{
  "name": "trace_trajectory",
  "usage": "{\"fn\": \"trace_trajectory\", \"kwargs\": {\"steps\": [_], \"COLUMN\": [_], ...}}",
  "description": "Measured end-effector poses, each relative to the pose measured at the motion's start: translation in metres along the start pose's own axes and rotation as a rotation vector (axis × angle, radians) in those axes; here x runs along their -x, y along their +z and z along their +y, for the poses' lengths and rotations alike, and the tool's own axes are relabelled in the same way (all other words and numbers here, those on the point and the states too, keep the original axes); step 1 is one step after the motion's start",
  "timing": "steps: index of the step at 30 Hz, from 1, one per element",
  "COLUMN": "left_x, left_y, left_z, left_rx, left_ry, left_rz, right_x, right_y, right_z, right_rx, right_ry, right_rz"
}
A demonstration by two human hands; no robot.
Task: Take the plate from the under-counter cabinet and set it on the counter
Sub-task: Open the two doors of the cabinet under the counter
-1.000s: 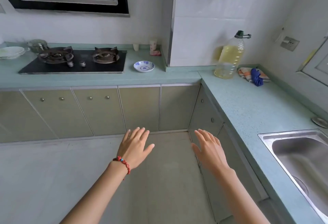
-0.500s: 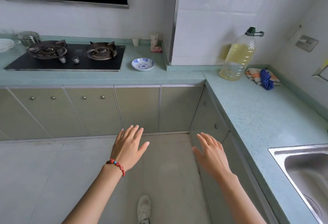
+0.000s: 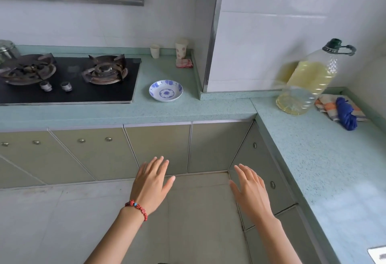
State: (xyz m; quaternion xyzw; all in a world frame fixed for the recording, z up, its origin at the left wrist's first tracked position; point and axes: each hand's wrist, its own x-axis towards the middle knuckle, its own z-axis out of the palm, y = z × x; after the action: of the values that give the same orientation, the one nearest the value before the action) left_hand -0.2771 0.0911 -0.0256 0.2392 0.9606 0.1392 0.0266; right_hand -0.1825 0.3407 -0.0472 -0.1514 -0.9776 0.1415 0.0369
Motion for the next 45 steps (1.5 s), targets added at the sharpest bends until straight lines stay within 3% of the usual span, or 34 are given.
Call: {"fn": "trace_trajectory", "kwargs": {"steps": [14, 23, 26, 30, 35, 39, 45], "left_x": [-0.13, -0.206, -0.232, -0.275, -0.329, -0.355, -0.366], "left_y": [0.059, 0.103, 0.138, 0.178, 0.194, 0.2, 0.206], "left_z": [-0.001, -0.013, -0.021, -0.023, -0.029, -0.035, -0.038], "left_rx": [-0.019, 0.077, 0.326, 0.914, 1.5, 1.784, 2.039], "left_ry": [-0.207, -0.215, -0.339, -0.663, -0.943, -0.985, -0.929], "left_rz": [-0.151, -0.123, -0.013, 0.06, 0.163, 0.221, 0.218], "right_x": [-0.169, -0.243, -0.266, -0.301, -0.341, -0.361, -0.377], "right_y": [0.054, 0.099, 0.125, 0.158, 0.193, 0.206, 0.208], "right_z": [0.034, 0.037, 0.028, 0.008, -0.005, -0.008, -0.013], "right_rx": [-0.086, -0.197, -0.51, -1.079, -1.595, -1.891, -2.08], "right_ry": [-0.096, -0.11, 0.114, 0.548, 0.764, 0.87, 0.917], "right_rz": [-0.168, -0.209, -0.253, -0.256, -0.186, -0.138, -0.184]}}
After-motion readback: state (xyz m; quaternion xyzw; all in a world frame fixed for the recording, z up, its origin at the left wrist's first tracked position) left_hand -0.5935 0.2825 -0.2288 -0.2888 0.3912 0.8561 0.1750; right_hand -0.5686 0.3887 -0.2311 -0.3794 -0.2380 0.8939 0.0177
